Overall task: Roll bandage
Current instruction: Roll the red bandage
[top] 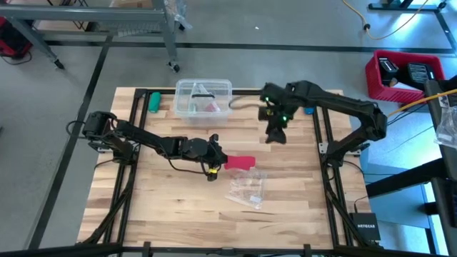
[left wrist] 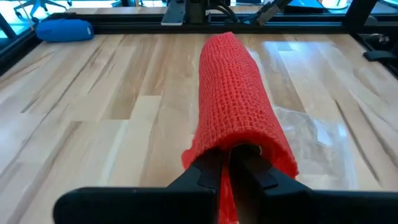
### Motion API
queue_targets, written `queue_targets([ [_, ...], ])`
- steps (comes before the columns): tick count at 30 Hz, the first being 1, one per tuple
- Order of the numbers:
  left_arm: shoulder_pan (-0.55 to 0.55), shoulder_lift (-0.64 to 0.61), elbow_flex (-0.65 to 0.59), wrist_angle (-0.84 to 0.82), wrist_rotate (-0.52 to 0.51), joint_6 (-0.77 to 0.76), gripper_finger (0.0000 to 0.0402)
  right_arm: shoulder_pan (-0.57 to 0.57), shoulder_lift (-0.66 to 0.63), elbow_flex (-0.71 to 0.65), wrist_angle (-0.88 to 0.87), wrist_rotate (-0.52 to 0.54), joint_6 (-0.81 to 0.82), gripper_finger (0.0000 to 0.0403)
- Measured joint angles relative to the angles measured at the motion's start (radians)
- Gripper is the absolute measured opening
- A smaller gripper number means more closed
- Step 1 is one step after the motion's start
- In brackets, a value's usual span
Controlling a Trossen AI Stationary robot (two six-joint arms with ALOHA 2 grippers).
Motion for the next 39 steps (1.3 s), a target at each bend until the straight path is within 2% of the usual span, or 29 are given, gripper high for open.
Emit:
queue_targets([
  [3, 0.023, -0.008, 0.0, 0.0, -0.001, 0.046, 0.0013, 0.114, -0.073, -0.061, 0.07, 0.107, 0.001, 0.0248],
  [6, 0.051, -0.025, 0.001, 0.004, -0.001, 0.072, 0.0013, 0.222, -0.182, -0.172, 0.165, 0.275, 0.047, 0.0248],
  [11, 0.086, -0.049, 0.001, 0.041, -0.003, 0.125, 0.0013, 0.366, -0.42, -0.514, 0.639, 0.577, 0.158, 0.0248],
  [16, 0.108, -0.051, 0.002, 0.091, -0.004, 0.178, 0.0013, 0.394, -0.511, -0.824, 1.004, 0.736, 0.24, 0.0248],
  [19, 0.119, -0.051, 0.002, 0.091, -0.003, 0.18, 0.0013, 0.393, -0.499, -0.927, 1.126, 0.715, 0.284, 0.0248],
  [23, 0.125, -0.051, 0.002, 0.095, -0.005, 0.179, 0.0013, 0.395, -0.45, -0.997, 1.24, 0.681, 0.33, 0.0248],
  [26, 0.127, -0.051, 0.002, 0.098, -0.005, 0.177, 0.0013, 0.395, -0.407, -1.013, 1.36, 0.631, 0.334, 0.0248],
  [33, 0.129, -0.051, 0.002, 0.113, -0.005, 0.175, 0.0013, 0.395, -0.292, -1.014, 1.533, 0.629, 0.315, 0.0245],
  [36, 0.129, -0.051, 0.002, 0.108, -0.005, 0.175, 0.0013, 0.395, -0.272, -1.014, 1.588, 0.591, 0.312, 0.022],
  [39, 0.129, -0.051, 0.002, 0.107, -0.005, 0.175, 0.0013, 0.395, -0.272, -1.013, 1.618, 0.581, 0.302, 0.0165],
])
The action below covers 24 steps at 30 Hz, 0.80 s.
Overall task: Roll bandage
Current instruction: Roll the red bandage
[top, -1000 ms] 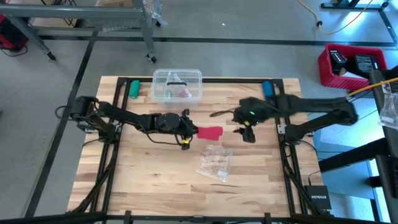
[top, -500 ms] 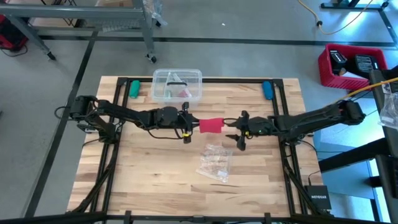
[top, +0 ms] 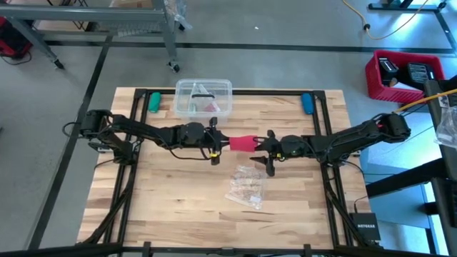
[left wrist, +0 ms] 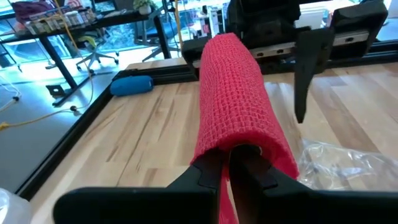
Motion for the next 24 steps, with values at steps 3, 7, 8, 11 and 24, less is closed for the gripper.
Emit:
queue_targets([
  [3, 0.0, 0.0, 0.0, 0.001, -0.001, 0.0, 0.0013, 0.0, -0.004, 0.0, 0.012, 0.001, -0.005, 0.0092],
  [7, 0.0, 0.0, 0.0, 0.001, -0.001, -0.004, 0.0013, 0.002, -0.004, 0.002, 0.01, -0.099, -0.006, 0.0012],
  [8, 0.0, 0.0, 0.0, 0.002, -0.001, -0.005, 0.0013, 0.012, -0.004, 0.002, 0.015, -0.121, -0.003, 0.0012],
  [11, 0.0, 0.0, 0.0, 0.002, 0.0, -0.007, 0.0013, 0.053, -0.013, 0.044, 0.014, -0.139, -0.008, 0.0022],
  [24, -0.045, 0.0, 0.0, -0.008, 0.0, 0.041, 0.0013, 0.042, -0.103, 0.541, -0.513, 0.179, -0.45, 0.0007],
])
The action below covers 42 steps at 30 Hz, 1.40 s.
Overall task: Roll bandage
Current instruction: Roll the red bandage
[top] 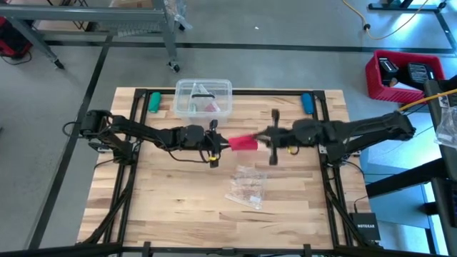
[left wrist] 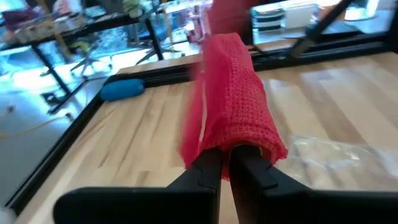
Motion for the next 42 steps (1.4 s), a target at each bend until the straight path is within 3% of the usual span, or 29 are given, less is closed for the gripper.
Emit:
queue_targets([
  [4, -0.048, 0.0, 0.0, -0.03, 0.004, 0.016, 0.0013, -0.117, 0.0, 0.035, -0.02, 0.035, -0.053, 0.0007],
  [12, -0.154, 0.001, 0.0, -0.024, 0.004, 0.026, 0.0013, -0.339, 0.032, 0.034, -0.149, 0.04, -0.011, 0.0028],
  [17, -0.193, 0.001, 0.037, -0.024, 0.004, 0.058, 0.0013, -0.417, 0.068, 0.034, -0.245, -0.024, 0.066, 0.007],
  [21, -0.193, -0.009, 0.075, -0.046, 0.003, 0.061, 0.0013, -0.432, 0.086, 0.034, -0.392, -0.082, 0.097, 0.0135],
  [29, -0.161, -0.114, 0.109, -0.211, -0.012, 0.06, 0.0013, -0.43, 0.013, 0.034, -0.699, -0.073, 0.146, 0.0236],
  [37, -0.093, -0.178, 0.109, -0.149, -0.047, 0.122, 0.0013, -0.43, -0.057, 0.034, -0.688, -0.164, 0.151, 0.0261],
  [42, -0.024, -0.178, 0.109, -0.092, -0.053, 0.056, 0.0013, -0.43, -0.06, 0.008, -0.561, -0.31, 0.129, 0.0261],
])
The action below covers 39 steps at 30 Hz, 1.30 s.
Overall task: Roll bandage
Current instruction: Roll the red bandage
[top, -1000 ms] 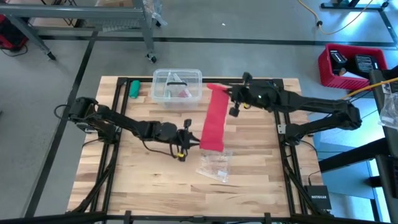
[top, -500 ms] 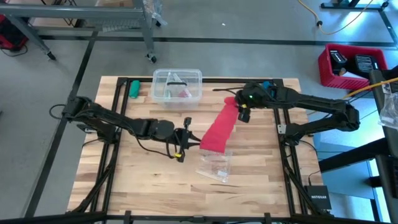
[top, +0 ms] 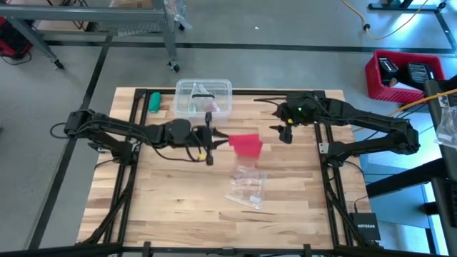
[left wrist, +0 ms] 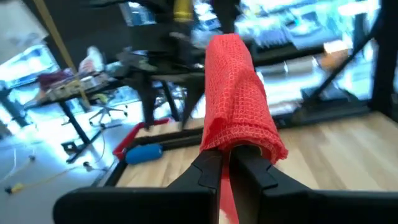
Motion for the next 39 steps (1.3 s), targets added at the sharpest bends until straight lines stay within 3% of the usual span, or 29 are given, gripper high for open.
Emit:
queue_targets([
  [5, 0.054, 0.0, 0.0, -0.006, -0.043, -0.026, 0.0013, 0.0, -0.004, -0.118, 0.064, -0.068, -0.058, 0.0262],
  [14, 0.093, 0.0, 0.0, -0.08, -0.04, 0.026, 0.0013, 0.001, -0.026, -0.371, 0.718, -0.13, 0.059, 0.0262],
  [19, 0.092, 0.0, -0.004, -0.074, -0.04, 0.026, 0.0013, 0.001, -0.011, -0.386, 0.869, -0.131, 0.079, 0.0262],
  [25, 0.09, 0.001, -0.004, -0.065, -0.039, 0.006, 0.0013, 0.001, 0.054, -0.385, 0.981, -0.243, 0.107, 0.0262],
  [31, 0.078, 0.001, -0.004, -0.038, -0.006, -0.019, 0.0013, 0.001, 0.148, -0.386, 1.207, -0.306, 0.104, 0.0257],
  [35, 0.067, 0.001, -0.004, -0.027, -0.003, -0.019, 0.0013, 0.001, 0.198, -0.386, 1.27, -0.323, 0.09, 0.0219],
  [39, 0.062, 0.001, -0.004, -0.025, 0.033, -0.015, 0.0013, 0.001, 0.225, -0.385, 1.308, -0.335, 0.08, 0.0138],
])
